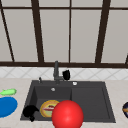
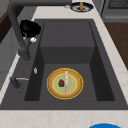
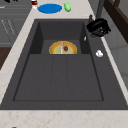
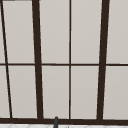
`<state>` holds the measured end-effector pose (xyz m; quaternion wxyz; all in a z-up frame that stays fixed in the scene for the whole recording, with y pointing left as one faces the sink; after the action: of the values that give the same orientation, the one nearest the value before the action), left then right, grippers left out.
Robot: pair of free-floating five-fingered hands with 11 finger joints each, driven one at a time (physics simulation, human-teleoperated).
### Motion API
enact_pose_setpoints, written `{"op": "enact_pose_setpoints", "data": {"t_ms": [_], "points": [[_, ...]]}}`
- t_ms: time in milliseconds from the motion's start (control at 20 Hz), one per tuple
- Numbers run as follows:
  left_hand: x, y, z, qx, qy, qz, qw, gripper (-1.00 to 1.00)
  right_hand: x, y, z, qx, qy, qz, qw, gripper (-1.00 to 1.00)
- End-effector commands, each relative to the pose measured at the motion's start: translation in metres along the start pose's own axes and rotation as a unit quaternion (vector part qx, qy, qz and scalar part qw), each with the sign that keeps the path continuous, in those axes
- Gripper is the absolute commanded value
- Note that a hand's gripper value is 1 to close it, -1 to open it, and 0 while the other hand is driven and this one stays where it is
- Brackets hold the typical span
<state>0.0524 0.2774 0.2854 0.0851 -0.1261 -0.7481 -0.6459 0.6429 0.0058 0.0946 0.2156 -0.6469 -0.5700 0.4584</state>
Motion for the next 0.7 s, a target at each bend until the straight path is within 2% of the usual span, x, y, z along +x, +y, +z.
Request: {"op": "enact_pose_setpoints", "data": {"t_ms": [0, 100, 250, 350, 500, 650], "points": [[0.0, 0.0, 0.0, 0.0, 0.0, 0.0, 1.0, 0.0, -0.016, 0.025, 0.019, 0.023, 0.004, -0.01, 0.9997, 1.0], [0.0, 0.0, 0.0, 0.0, 0.0, 0.0, 1.0, 0.0, -0.019, 0.029, 0.024, -0.008, -0.012, -0.01, 0.9998, 1.0], [0.0, 0.0, 0.0, 0.0, 0.0, 0.0, 1.0, 0.0, -0.025, 0.039, 0.032, -0.024, -0.02, -0.014, 0.9994, 1.0], [0.0, 0.0, 0.0, 0.0, 0.0, 0.0, 1.0, 0.0, -0.024, 0.042, 0.032, -0.04, -0.023, -0.058, 0.9973, 1.0], [0.0, 0.0, 0.0, 0.0, 0.0, 0.0, 1.0, 0.0, -0.024, 0.042, 0.027, -0.075, -0.051, -0.052, 0.9945, 1.0], [0.0, 0.0, 0.0, 0.0, 0.0, 0.0, 1.0, 0.0, -0.031, 0.047, 0.034, -0.101, -0.058, -0.045, 0.9922, 1.0]]}}
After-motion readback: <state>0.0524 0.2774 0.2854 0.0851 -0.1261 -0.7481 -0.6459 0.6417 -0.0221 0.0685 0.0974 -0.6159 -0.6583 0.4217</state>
